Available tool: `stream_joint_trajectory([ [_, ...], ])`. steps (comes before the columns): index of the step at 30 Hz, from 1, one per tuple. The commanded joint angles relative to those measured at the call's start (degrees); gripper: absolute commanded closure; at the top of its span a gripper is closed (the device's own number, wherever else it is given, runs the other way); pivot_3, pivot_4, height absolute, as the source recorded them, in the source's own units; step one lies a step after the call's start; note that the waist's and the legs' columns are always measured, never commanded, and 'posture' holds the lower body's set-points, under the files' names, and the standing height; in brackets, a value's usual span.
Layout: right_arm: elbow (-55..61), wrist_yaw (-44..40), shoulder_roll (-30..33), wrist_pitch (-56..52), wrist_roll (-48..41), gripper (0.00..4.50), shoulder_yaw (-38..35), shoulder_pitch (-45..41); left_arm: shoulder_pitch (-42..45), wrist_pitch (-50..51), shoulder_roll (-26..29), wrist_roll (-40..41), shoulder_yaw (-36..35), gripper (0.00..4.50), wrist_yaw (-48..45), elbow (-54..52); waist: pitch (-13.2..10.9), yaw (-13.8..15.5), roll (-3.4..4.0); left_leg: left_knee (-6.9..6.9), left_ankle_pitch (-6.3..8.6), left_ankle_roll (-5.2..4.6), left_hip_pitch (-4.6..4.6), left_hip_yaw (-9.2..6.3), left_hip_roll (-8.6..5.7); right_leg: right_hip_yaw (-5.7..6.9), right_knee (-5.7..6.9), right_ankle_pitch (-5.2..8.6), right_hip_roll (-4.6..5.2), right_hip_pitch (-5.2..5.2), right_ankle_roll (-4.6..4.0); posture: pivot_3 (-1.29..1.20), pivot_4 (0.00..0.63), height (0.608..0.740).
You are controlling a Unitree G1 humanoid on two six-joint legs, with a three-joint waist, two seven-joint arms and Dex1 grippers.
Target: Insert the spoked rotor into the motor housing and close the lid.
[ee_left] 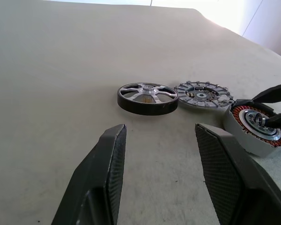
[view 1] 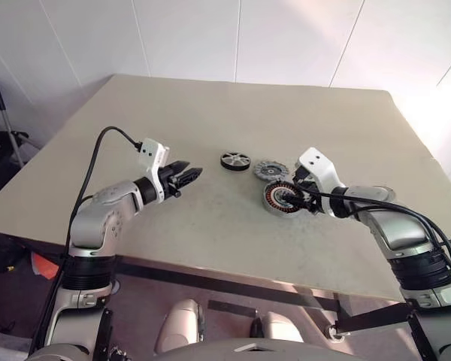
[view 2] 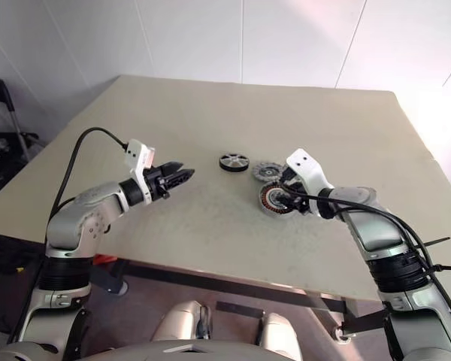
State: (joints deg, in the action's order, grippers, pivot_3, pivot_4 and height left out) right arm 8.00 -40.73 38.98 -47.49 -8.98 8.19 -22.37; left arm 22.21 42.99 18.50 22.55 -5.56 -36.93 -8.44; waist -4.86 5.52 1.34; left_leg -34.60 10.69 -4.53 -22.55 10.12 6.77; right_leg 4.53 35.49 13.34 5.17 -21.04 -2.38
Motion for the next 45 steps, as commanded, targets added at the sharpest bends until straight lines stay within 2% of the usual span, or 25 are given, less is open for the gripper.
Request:
stream_joint_trajectory([
  [1,1.47,0.45,-0.83,0.66,0.27,1.75,0.47,-1.72,1.03,-0.9,0.75,0.99,0.25,2.03,0.28,-1.32,0.0,-0.04,0.0,0.0,0.0,0.0,0.0,0.0,0.0,0.0,-0.01,0.0,0.0,0.0,0.0,0.0,0.0,0.74],
  [12,6.17,-1.17,2.2,0.36,-0.23,1.75,-0.42,-1.43,1.35,-1.53,1.49,1.28,0.93,2.03,0.19,0.08,0.0,0.02,0.0,0.0,0.0,0.01,0.08,0.0,0.0,-0.01,-0.01,0.0,0.0,0.07,0.01,0.0,0.0,0.74],
  [19,5.06,-0.01,2.59,0.4,0.55,1.75,-0.55,-1.47,1.63,-1.96,1.43,1.19,1.82,2.03,0.14,0.77,0.0,0.01,0.0,0.01,-0.01,0.02,0.08,0.0,0.0,-0.01,-0.01,0.0,0.0,0.06,0.01,0.0,0.0,0.74],
  [28,7.7,0.23,-0.67,-0.6,-0.98,1.75,1.05,-1.65,1.44,-2.15,1.77,1.22,2.17,2.03,0.0,1.07,0.0,0.0,0.0,0.01,-0.01,0.02,0.08,0.0,0.0,-0.01,0.0,0.0,-0.01,0.05,0.0,0.0,0.0,0.74],
  [45,1.48,-0.18,-1.9,2.33,1.07,1.75,3.39,-2.17,0.82,-2.13,2.01,1.27,2.1,2.03,0.57,0.53,0.0,-0.02,-0.01,0.01,-0.01,0.03,0.09,0.0,0.0,-0.01,0.0,0.0,-0.01,0.07,0.0,0.0,0.0,0.74],
])
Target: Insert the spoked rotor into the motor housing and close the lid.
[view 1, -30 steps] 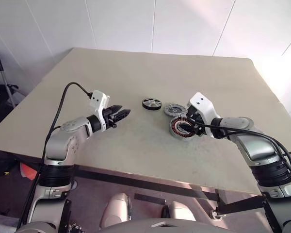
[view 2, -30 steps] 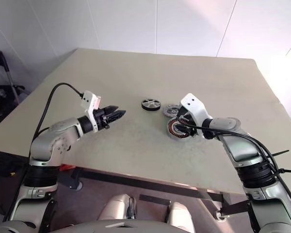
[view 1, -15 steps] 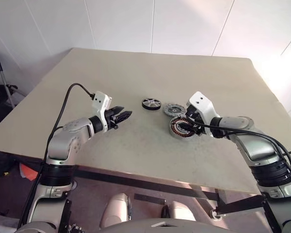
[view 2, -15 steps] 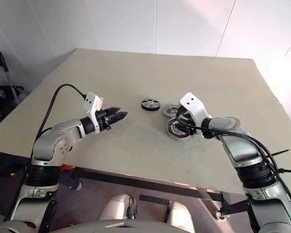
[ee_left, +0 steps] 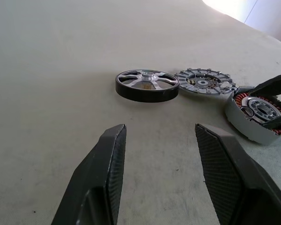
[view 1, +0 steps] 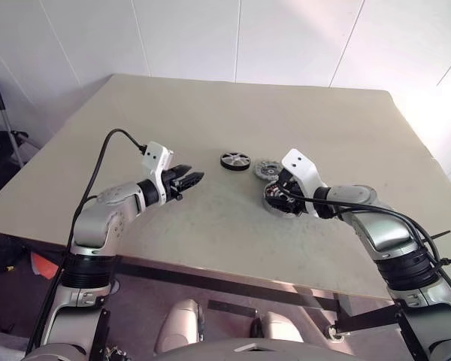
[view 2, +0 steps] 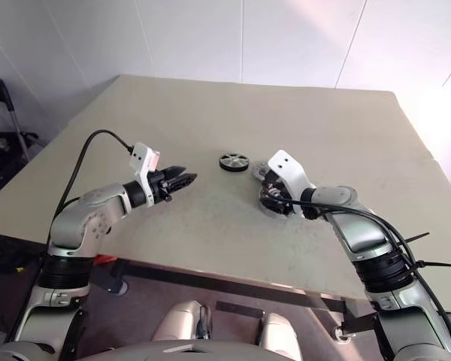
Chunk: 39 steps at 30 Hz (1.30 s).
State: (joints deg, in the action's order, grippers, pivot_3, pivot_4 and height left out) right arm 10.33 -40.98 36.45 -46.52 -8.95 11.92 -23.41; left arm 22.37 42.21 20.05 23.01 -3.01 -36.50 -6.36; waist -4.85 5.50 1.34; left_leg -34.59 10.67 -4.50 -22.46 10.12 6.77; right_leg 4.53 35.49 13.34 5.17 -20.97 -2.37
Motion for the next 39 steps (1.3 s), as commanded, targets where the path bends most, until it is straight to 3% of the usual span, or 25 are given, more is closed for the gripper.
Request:
stream_joint_trajectory([
  [1,-1.24,0.0,0.69,1.54,1.07,1.75,-0.34,-1.27,0.57,-1.36,0.39,0.79,-0.38,2.03,0.19,-1.59,0.0,0.01,0.0,0.0,0.0,0.0,0.0,0.0,0.0,0.0,0.0,0.0,0.0,0.0,0.0,0.0,0.0,0.74],
  [30,-6.87,-1.44,-1.18,4.71,2.64,1.75,1.56,-3.15,0.23,-2.3,0.83,0.71,-0.3,2.03,0.65,-0.92,0.01,-0.02,-0.01,0.0,-0.01,0.01,0.04,0.0,0.0,0.0,0.02,0.0,0.0,0.03,-0.01,0.0,0.0,0.74],
  [33,-7.15,-1.74,-1.1,4.83,2.54,2.23,1.56,-3.02,0.34,-2.38,0.87,0.62,-0.26,2.03,0.67,-0.81,0.01,-0.02,-0.01,0.0,-0.01,0.01,0.12,0.0,0.0,0.0,0.02,0.0,0.0,0.12,0.0,0.0,0.0,0.74],
  [37,-7.07,-1.91,-0.97,4.64,2.56,3.59,1.47,-2.93,0.32,-2.37,0.83,0.6,-0.18,2.03,0.7,-0.79,0.01,0.08,-0.02,0.0,-0.01,0.01,0.14,0.0,0.0,0.0,0.02,0.0,0.0,0.15,0.0,0.0,0.0,0.74],
  [39,-7.02,-1.97,-0.85,4.58,2.62,3.59,1.46,-2.88,0.29,-2.38,0.8,0.61,-0.12,2.03,0.71,-0.8,0.01,0.06,-0.02,0.0,-0.01,0.01,0.14,0.0,0.0,0.0,0.01,0.0,0.0,0.16,0.0,0.0,0.0,0.74],
])
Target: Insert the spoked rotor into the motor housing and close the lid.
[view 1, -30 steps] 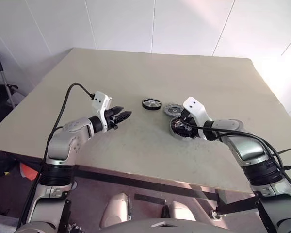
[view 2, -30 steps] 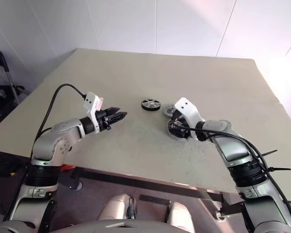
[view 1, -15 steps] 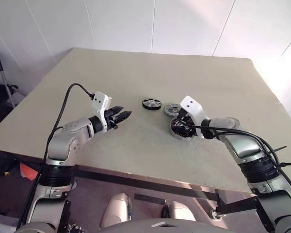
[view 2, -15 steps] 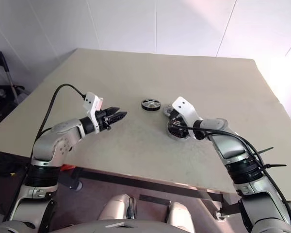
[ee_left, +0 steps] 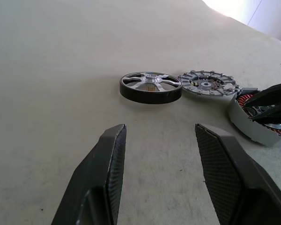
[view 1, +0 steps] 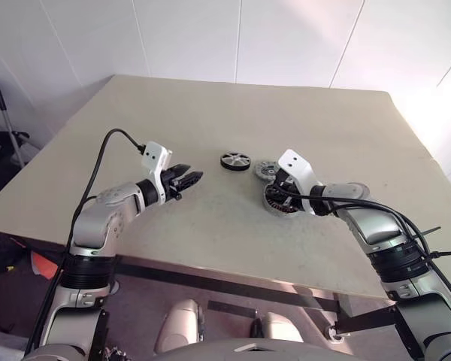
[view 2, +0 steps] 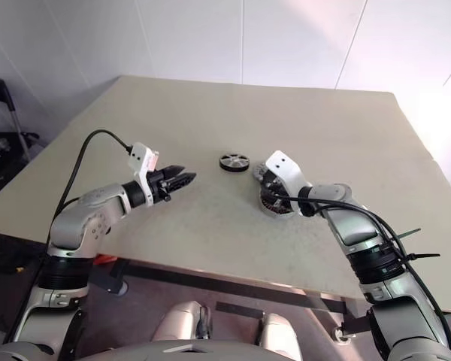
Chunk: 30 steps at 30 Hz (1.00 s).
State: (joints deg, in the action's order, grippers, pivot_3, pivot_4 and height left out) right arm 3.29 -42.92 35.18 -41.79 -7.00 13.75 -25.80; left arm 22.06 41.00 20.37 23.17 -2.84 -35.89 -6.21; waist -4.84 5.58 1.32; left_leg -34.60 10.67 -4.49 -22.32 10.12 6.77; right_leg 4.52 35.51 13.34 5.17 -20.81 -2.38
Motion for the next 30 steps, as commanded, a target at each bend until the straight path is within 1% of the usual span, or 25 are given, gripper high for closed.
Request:
stream_joint_trajectory([
  [1,0.01,-0.06,0.51,-0.16,0.68,3.59,-0.4,-0.5,0.6,-1.17,0.45,0.45,-0.25,2.03,0.12,-0.96,0.0,-0.02,0.0,0.0,0.0,0.0,0.0,0.0,0.0,0.0,0.0,0.0,0.0,0.0,0.0,0.0,0.0,0.74],
  [9,0.92,-0.21,2.1,-0.6,0.58,3.59,-1.88,-0.74,0.42,-1.04,0.24,0.58,0.01,2.03,0.27,-1.19,0.0,0.08,0.0,0.0,0.0,0.0,0.0,0.0,0.0,0.0,0.0,0.0,0.0,0.0,0.0,0.0,0.0,0.74],
  [19,5.68,-1.68,7.51,-2.45,-0.88,3.59,-5.51,0.71,0.66,-1.01,0.25,0.69,0.28,2.03,-0.05,-0.72,0.0,-0.1,-0.01,0.04,-0.01,0.01,0.0,0.0,0.0,-0.01,-0.01,0.0,-0.02,-0.04,0.0,0.0,0.0,0.74],
  [30,9.97,-1.05,6.53,-5.35,-1.91,3.59,-5.78,2.94,1.25,-1.25,0.32,0.57,0.63,2.03,-0.32,0.2,0.0,-0.05,-0.01,0.04,-0.01,0.01,0.0,0.0,0.0,-0.01,-0.02,0.0,-0.01,-0.03,0.0,0.0,0.0,0.74],
])
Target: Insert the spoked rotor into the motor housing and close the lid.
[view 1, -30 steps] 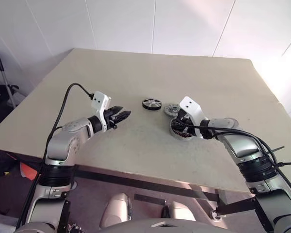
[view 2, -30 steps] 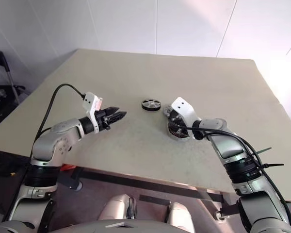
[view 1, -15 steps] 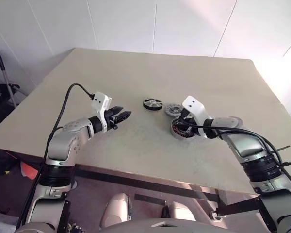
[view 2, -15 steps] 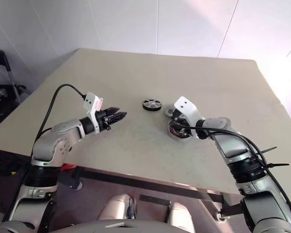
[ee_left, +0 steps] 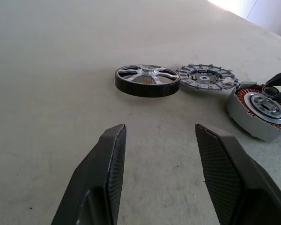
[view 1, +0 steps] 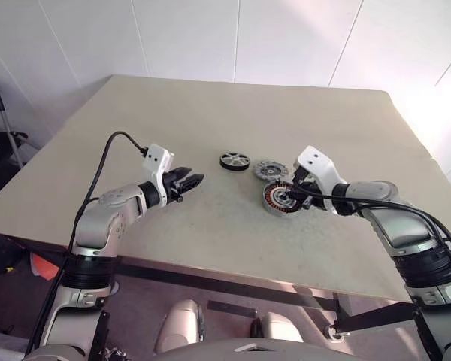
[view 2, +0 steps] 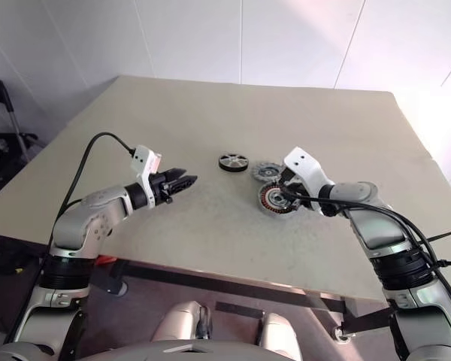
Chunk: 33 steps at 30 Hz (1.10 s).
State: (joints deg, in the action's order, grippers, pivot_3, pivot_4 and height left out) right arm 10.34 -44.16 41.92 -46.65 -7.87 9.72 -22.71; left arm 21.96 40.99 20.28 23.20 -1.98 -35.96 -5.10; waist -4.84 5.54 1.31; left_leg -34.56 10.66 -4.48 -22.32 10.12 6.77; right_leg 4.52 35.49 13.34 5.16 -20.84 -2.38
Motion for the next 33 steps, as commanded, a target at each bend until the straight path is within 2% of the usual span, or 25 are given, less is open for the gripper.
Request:
stream_joint_trajectory([
  [1,3.08,0.29,-0.36,-0.61,-1.12,3.59,-1.59,0.0,1.4,-1.24,0.41,0.51,-0.22,2.03,-0.25,-0.85,0.0,0.0,0.0,0.0,0.0,0.0,0.0,0.0,0.0,0.0,0.0,0.0,0.0,0.0,0.0,0.0,0.0,0.74],
  [13,-0.17,1.03,-1.31,0.53,-0.34,3.59,0.03,0.97,1.05,-1.27,0.66,0.44,-0.4,2.03,-0.08,-1.09,0.0,-0.01,0.0,0.0,0.0,0.0,0.0,0.0,0.0,0.0,0.0,0.0,0.0,0.0,0.0,0.0,0.0,0.74],
  [17,-0.26,0.94,-1.6,0.51,-0.66,3.59,-0.05,0.85,1.09,-1.45,0.69,0.29,-0.44,2.03,-0.04,-0.74,0.0,-0.01,0.0,0.0,0.0,0.0,0.0,0.0,0.0,0.0,0.0,0.0,0.0,0.0,0.0,0.0,0.0,0.74],
  [19,-0.06,0.94,-1.73,0.38,-0.72,3.76,-0.09,0.76,1.11,-1.5,0.7,0.25,-0.43,2.03,-0.04,-0.63,0.0,-0.01,0.0,0.0,0.0,0.0,0.0,0.0,0.0,0.0,0.0,0.0,0.0,0.0,0.0,0.0,0.0,0.74],
  [33,1.44,0.64,-1.43,0.36,-1.15,3.76,-0.42,0.46,1.11,-1.71,0.89,0.11,-0.29,2.03,-0.04,-0.34,0.0,-0.01,0.0,0.0,0.0,0.0,0.0,0.0,0.0,0.0,0.0,0.0,0.0,0.0,0.0,0.0,0.0,0.74],
])
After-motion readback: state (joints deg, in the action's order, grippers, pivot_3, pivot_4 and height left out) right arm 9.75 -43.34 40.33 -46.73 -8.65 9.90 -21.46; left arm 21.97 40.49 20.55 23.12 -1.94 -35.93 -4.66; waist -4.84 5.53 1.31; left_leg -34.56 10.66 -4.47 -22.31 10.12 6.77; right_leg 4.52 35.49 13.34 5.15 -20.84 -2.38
